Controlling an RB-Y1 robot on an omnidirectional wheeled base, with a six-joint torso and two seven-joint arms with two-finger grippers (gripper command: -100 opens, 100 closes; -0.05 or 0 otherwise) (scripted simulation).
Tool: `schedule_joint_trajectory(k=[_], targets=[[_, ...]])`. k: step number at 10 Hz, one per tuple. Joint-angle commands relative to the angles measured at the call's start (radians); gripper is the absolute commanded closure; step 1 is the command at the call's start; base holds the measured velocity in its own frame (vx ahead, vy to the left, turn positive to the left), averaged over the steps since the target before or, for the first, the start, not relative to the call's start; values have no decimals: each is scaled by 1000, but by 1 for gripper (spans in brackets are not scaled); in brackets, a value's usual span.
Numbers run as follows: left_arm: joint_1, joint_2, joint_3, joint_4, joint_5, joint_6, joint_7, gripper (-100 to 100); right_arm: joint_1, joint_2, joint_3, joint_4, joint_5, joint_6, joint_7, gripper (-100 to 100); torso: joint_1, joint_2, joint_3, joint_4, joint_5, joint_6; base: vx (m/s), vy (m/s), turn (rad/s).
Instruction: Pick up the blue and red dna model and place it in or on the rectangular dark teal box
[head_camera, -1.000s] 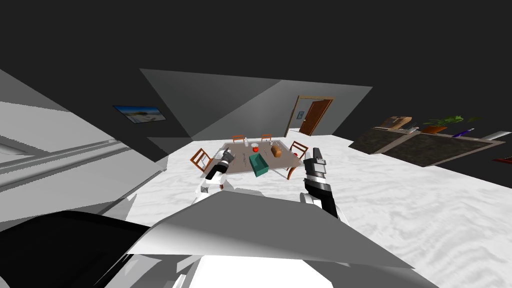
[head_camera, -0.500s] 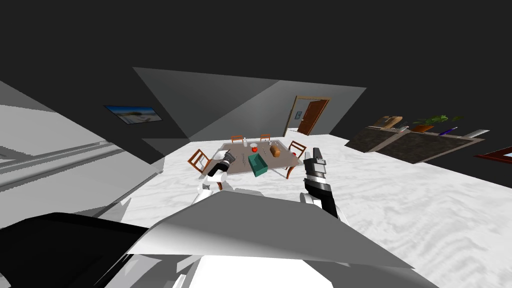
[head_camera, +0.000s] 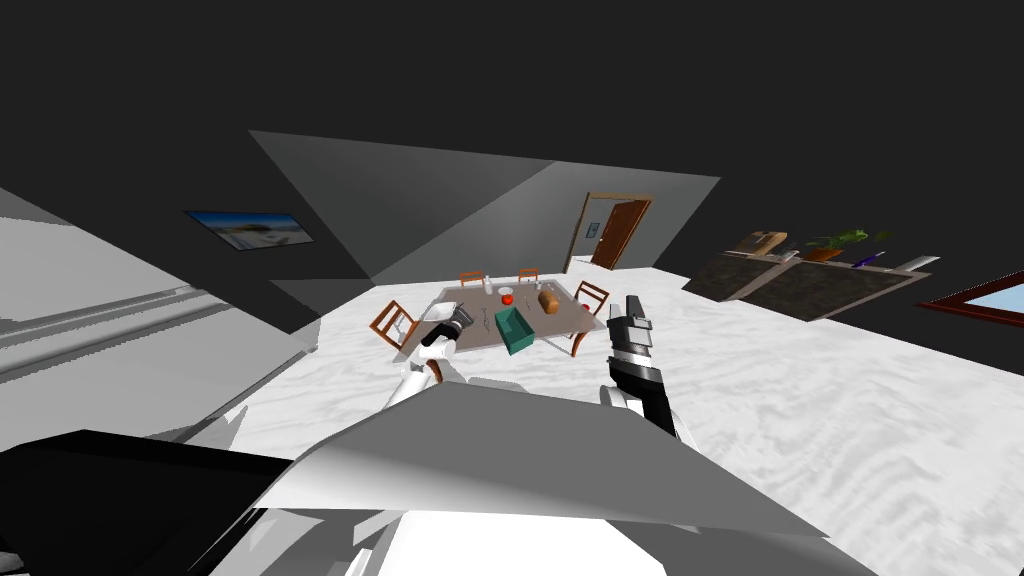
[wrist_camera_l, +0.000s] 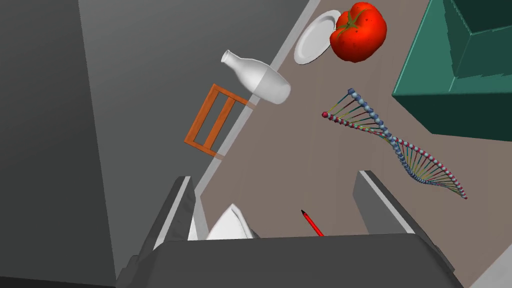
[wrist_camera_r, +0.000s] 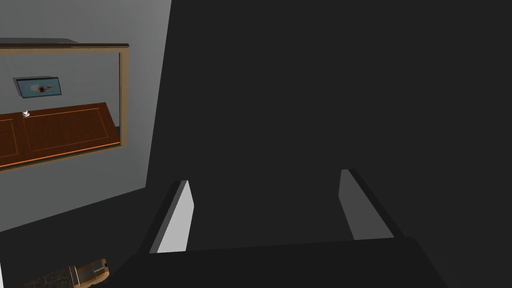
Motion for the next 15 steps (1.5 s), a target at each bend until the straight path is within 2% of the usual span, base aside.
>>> schedule_joint_trajectory(k=[1,2,3,5,6,7,8,10,11,13,14,15], targets=[[-14,2,-3,24,9,29,17,-100,0,0,0,0,0,0,0,0,0,0,0,0,0,0,19,16,-35],[-38,5,-6,59,24,72,46,-100,0,0,0,0,0,0,0,0,0,0,0,0,0,0,22,18,-46],[-38,5,-6,59,24,75,46,-100,0,0,0,0,0,0,0,0,0,0,0,0,0,0,20,16,-42],[-85,8,-13,123,51,146,99,-100,0,0,0,0,0,0,0,0,0,0,0,0,0,0,34,33,-69],[-85,8,-13,128,51,166,99,-100,0,0,0,0,0,0,0,0,1,-2,-1,0,0,0,36,33,-39],[-107,9,-18,162,64,202,124,-100,0,0,0,0,0,0,0,0,1,-1,-1,0,0,0,35,29,-48],[-107,9,-18,162,64,210,124,-100,0,0,0,0,0,0,0,0,1,-1,-1,0,0,0,28,28,-28],[-150,9,-28,228,87,275,169,-100,0,0,0,0,0,0,0,0,1,-1,-1,0,0,0,37,43,-53],[-150,9,-28,228,87,293,169,-100,0,0,0,0,0,0,0,0,2,-2,-1,0,0,0,42,42,-38],[-190,8,-40,285,106,359,208,-100,0,0,0,0,0,0,0,0,1,-1,-1,0,0,0,48,49,-56],[-190,8,-40,290,106,371,208,-100,0,0,0,0,0,0,0,0,2,-3,-1,-1,1,0,50,49,-27],[-209,7,-46,319,115,406,225,-100,0,0,0,0,0,0,0,0,2,-2,-1,-1,0,-1,42,41,-40]])
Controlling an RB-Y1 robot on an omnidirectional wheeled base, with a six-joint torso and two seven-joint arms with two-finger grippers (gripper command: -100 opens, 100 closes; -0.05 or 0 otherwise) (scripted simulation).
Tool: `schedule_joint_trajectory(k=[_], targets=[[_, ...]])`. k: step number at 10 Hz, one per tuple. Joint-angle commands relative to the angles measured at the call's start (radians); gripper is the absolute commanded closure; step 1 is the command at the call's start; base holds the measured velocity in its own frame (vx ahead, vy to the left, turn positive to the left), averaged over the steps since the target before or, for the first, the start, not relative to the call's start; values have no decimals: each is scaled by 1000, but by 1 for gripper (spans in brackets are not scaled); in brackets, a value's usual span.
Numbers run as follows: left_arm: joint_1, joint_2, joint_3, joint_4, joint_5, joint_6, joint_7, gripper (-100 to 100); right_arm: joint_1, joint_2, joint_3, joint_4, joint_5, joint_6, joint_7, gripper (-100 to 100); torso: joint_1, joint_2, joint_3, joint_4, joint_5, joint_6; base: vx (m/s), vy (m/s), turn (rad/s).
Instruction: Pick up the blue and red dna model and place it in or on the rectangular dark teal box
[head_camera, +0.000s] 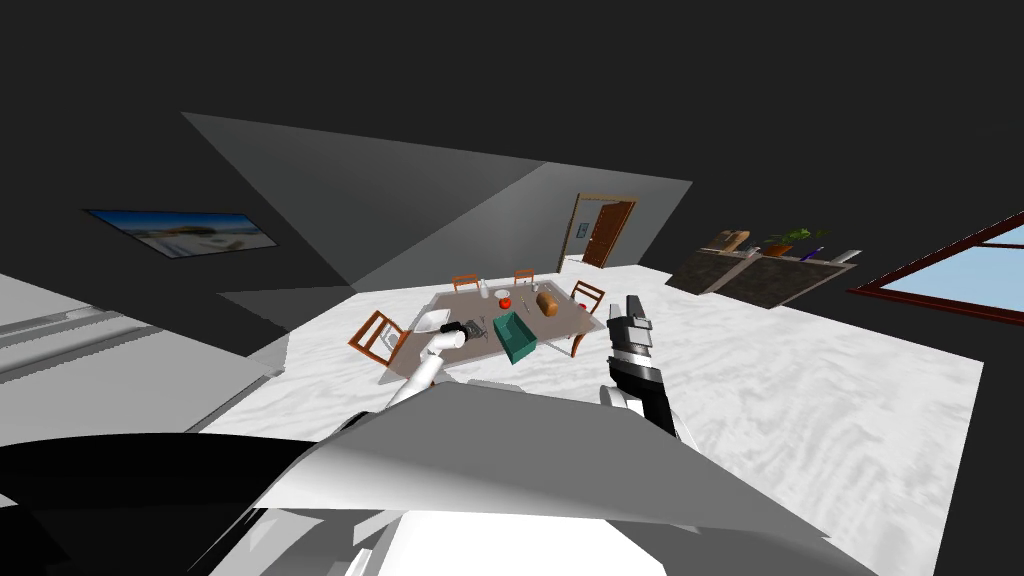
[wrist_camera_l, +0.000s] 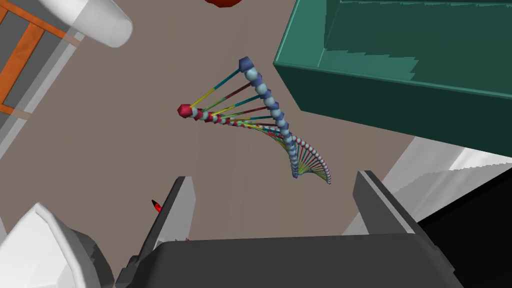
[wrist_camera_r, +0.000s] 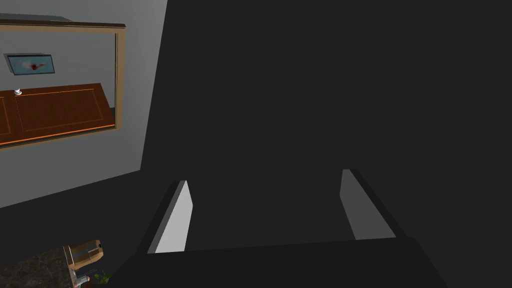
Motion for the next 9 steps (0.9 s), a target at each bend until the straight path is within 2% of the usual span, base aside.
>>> schedule_joint_trajectory(k=[1,2,5,9], targets=[[-30,1,-8,41,13,50,27,-100,0,0,0,0,0,0,0,0,0,0,0,0,0,0,58,54,-58],[-30,1,-8,41,13,61,27,-100,0,0,0,0,0,0,0,0,1,-1,0,0,0,0,43,43,-27],[-74,-5,-25,112,32,147,65,-100,0,0,0,0,0,0,0,0,1,0,0,0,0,0,48,56,-43],[-115,-13,-44,178,47,225,97,-100,0,0,0,0,0,0,0,0,0,0,0,0,0,0,53,54,-36]])
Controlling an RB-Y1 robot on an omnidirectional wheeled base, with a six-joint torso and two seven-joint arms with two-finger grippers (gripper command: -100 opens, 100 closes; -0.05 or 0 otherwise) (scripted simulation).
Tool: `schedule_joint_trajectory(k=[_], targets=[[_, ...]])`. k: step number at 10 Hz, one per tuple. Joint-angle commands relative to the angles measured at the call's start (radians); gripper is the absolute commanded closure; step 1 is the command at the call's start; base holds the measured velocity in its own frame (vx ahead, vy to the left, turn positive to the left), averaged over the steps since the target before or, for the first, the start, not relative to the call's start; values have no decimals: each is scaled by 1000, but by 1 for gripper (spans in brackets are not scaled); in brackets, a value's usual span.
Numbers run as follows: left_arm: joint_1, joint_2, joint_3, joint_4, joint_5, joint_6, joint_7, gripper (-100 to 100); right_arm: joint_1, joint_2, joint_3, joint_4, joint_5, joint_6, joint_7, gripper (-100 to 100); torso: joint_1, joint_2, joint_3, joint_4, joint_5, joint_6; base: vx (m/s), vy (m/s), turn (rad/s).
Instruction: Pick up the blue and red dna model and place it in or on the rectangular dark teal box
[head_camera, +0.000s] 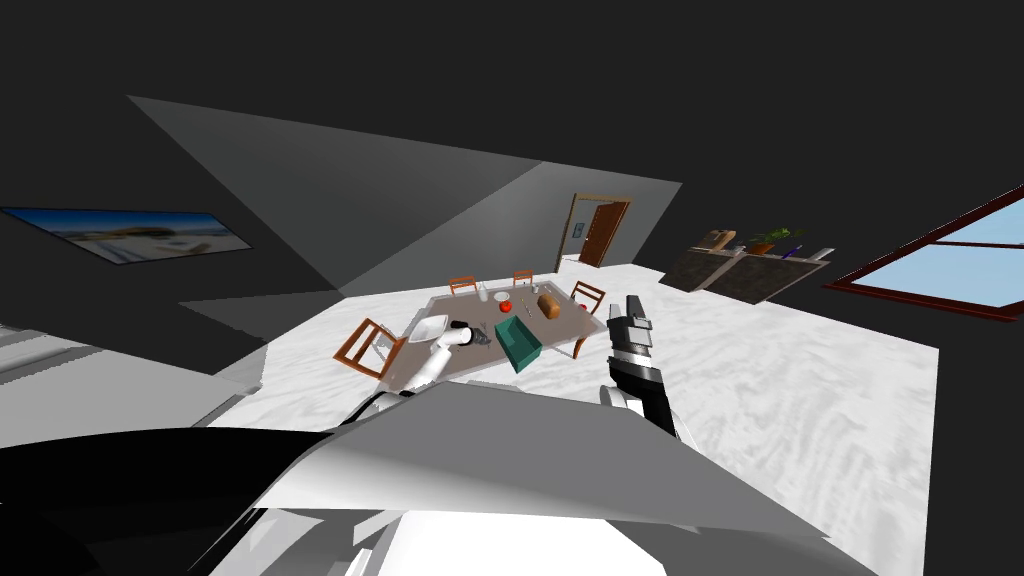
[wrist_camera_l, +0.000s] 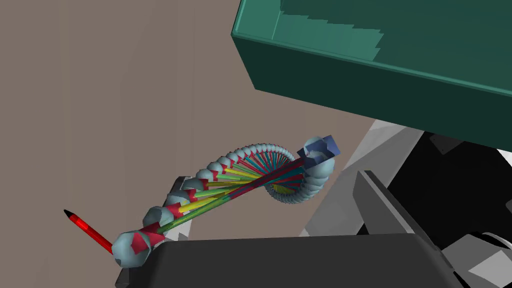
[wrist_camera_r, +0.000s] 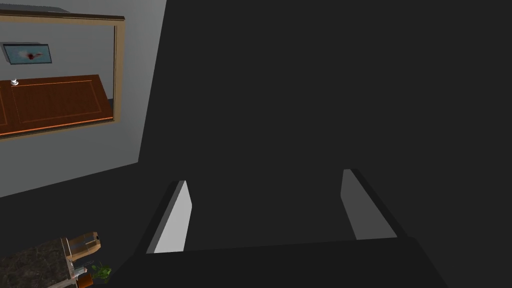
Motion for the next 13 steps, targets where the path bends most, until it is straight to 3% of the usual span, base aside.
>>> schedule_joint_trajectory(k=[1,2,3,4,5,6,10,11,12,13], targets=[[0,0,0,0,0,0,0,-100,0,0,0,0,0,0,0,0,0,0,0,0,0,0,21,20,-11],[-3,-1,-1,4,0,3,2,0,0,0,0,0,0,0,0,0,-1,2,1,0,0,0,0,0,0],[1,-19,2,32,-6,-27,-16,-100,0,0,0,0,0,0,0,0,-2,3,2,1,-1,0,44,0,-21],[3,-29,4,49,-10,-44,-26,-100,0,0,0,0,0,0,0,0,-3,1,1,0,-1,0,63,2,-4],[3,-23,3,34,-9,-30,-17,-100,0,0,0,0,0,0,0,0,-3,-2,-1,-1,1,1,21,1,3],[4,-24,3,36,-10,-34,-19,100,0,0,0,0,0,0,0,0,-3,-3,-2,-2,1,2,0,0,0],[4,-23,3,36,-11,-34,-19,100,0,0,0,0,0,0,0,0,-2,-2,-2,-2,2,2,0,0,0],[4,-23,3,36,-11,-34,-19,0,0,0,0,0,0,0,0,0,-2,-2,-2,-1,2,2,0,0,0],[-2,-4,0,9,-1,-3,-2,100,0,0,0,0,0,0,0,0,-2,-2,-2,-1,2,2,-40,-3,8],[0,-14,1,22,-9,-20,-9,100,0,0,0,0,0,0,0,0,-2,0,0,-1,2,2,-24,-1,3]])
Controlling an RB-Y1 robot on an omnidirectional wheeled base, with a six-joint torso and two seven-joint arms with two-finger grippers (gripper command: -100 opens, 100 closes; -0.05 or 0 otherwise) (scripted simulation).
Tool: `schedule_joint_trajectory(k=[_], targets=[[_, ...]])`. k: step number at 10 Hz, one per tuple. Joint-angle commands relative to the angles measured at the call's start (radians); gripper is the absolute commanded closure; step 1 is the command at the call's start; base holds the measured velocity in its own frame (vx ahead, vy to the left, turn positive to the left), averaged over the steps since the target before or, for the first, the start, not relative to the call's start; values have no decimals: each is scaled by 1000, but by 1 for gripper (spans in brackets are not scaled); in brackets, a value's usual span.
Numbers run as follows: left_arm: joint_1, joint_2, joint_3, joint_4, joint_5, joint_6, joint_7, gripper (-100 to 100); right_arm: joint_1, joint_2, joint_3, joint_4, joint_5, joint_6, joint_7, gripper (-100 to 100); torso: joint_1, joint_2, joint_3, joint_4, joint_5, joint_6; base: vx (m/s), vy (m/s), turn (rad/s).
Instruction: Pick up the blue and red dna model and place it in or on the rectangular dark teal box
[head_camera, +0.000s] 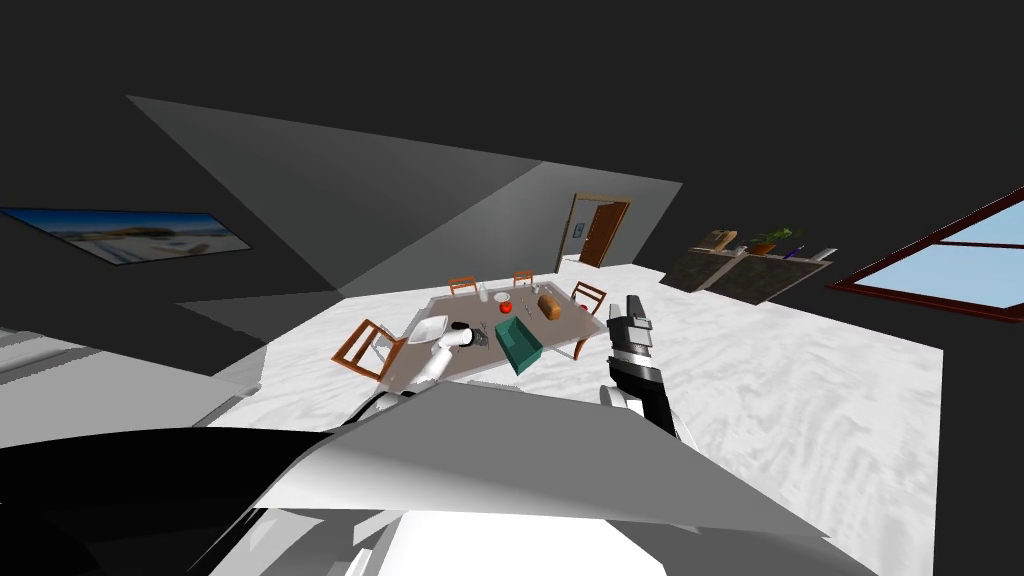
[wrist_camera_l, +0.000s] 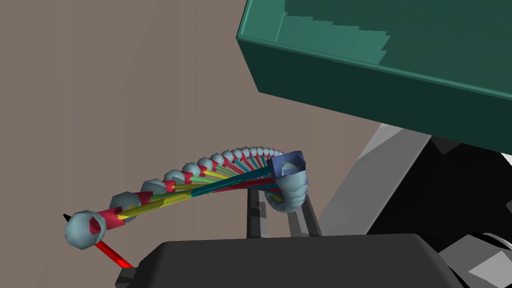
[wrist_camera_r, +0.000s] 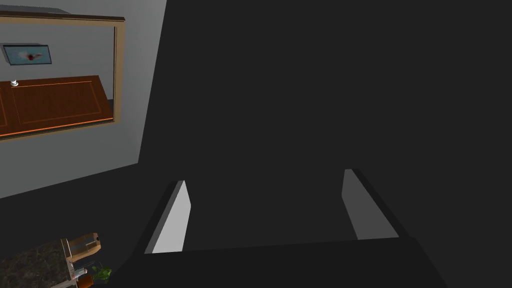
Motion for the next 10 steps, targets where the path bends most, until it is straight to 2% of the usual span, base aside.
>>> schedule_joint_trajectory(k=[1,2,5,7,10], targets=[[0,0,0,0,0,0,0,0,0,0,0,0,0,0,0,0,0,0,0,0,0,0,0,0,0],[25,16,-15,-29,31,11,-5,100,0,0,0,0,0,0,0,0,0,-1,-1,0,0,0,-125,52,165],[49,36,-39,-82,78,37,-3,100,0,0,0,0,0,0,0,0,3,10,5,0,1,-2,-145,18,110],[61,48,-53,-113,103,53,0,100,0,0,0,0,0,0,0,0,-1,5,3,0,0,-1,-42,-25,51],[91,79,-92,-189,164,91,6,100,0,0,0,0,0,0,0,0,-2,3,1,0,0,0,-50,-26,90]])
